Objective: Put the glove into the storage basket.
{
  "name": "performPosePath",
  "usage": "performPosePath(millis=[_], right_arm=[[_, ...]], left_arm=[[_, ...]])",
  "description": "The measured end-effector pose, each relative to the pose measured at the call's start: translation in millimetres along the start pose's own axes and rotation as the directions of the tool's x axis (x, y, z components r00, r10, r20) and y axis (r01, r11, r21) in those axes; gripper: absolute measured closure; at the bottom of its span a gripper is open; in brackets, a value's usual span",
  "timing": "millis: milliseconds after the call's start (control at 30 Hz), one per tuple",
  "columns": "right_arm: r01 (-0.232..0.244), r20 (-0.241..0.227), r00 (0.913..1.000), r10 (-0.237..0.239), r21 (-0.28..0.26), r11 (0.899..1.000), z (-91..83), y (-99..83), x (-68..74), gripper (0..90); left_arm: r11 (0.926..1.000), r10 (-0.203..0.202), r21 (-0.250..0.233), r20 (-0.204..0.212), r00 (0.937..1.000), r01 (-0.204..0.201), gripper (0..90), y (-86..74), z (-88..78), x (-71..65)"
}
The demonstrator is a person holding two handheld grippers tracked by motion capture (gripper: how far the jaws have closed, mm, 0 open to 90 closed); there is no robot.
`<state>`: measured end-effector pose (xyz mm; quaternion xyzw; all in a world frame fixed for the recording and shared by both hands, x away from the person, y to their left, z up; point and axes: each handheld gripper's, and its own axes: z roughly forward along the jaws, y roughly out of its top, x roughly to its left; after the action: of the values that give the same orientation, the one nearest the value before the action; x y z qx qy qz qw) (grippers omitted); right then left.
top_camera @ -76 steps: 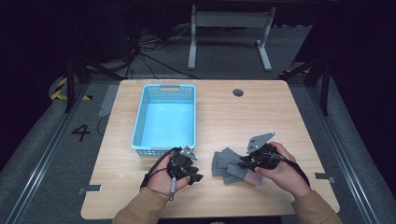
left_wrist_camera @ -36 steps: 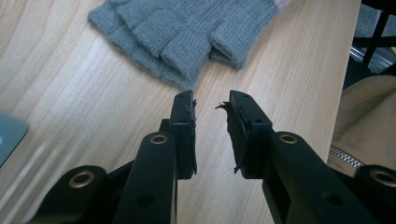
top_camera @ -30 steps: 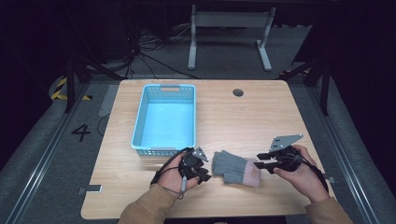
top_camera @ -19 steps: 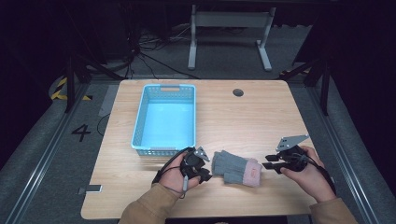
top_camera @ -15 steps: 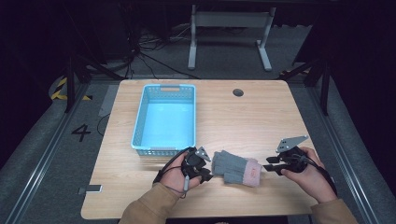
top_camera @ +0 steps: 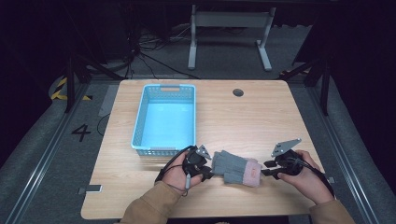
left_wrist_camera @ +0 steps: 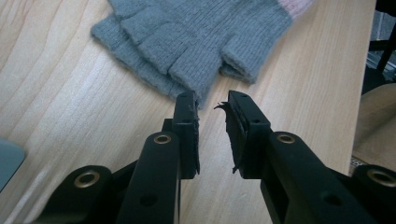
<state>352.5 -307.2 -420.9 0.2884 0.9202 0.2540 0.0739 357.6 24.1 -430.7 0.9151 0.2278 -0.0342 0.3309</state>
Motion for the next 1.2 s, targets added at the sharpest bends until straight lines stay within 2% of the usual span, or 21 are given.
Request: performPosePath(millis=[300,400,567,667,767,1067,1200], right_arm=[[0.0,0.001,1.0,0.0,-0.002,1.0,2.2,0.2,-0.2,63.1],[0.001,0.002,1.0,-0.001,-0.004,1.0,2.5,-0.1,-0.5,63.1],[0.004,0.001,1.0,-0.004,-0.005,1.0,2.9,0.6,0.3,63.5],[0.007,0.002,1.0,-0.007,-0.005,1.0,3.2,1.1,1.0,63.9],[0.008,0.004,1.0,-0.008,-0.003,1.0,3.3,1.6,1.6,64.3],[0.021,-0.002,0.9998,-0.021,-0.007,1.0,4.3,4.4,5.5,64.9],[0.046,0.01,0.9989,-0.046,-0.006,0.999,4.5,6.1,8.3,77.4]], left_arm=[[0.9982,0.02,0.057,-0.021,0.9996,-0.019,74.9,3.6,14.6,0.5],[0.9985,0.017,0.052,-0.024,0.9996,-0.015,75.6,4.7,18.1,2.3],[0.9963,0.017,0.084,-0.04,0.9991,-0.014,76.1,5.7,22.1,3.1],[0.9979,0.009,0.064,-0.032,0.9994,-0.007,77.3,6.5,22.2,2.3],[0.9977,0.032,0.061,-0.036,0.9988,-0.029,78.7,8.3,21.6,-0.8],[0.9957,0.043,0.084,-0.063,0.9971,-0.038,84.0,11.7,26.6,-3.1],[0.9945,0.056,0.093,-0.077,0.9955,-0.049,88.5,12.6,27.1,-5.3]])
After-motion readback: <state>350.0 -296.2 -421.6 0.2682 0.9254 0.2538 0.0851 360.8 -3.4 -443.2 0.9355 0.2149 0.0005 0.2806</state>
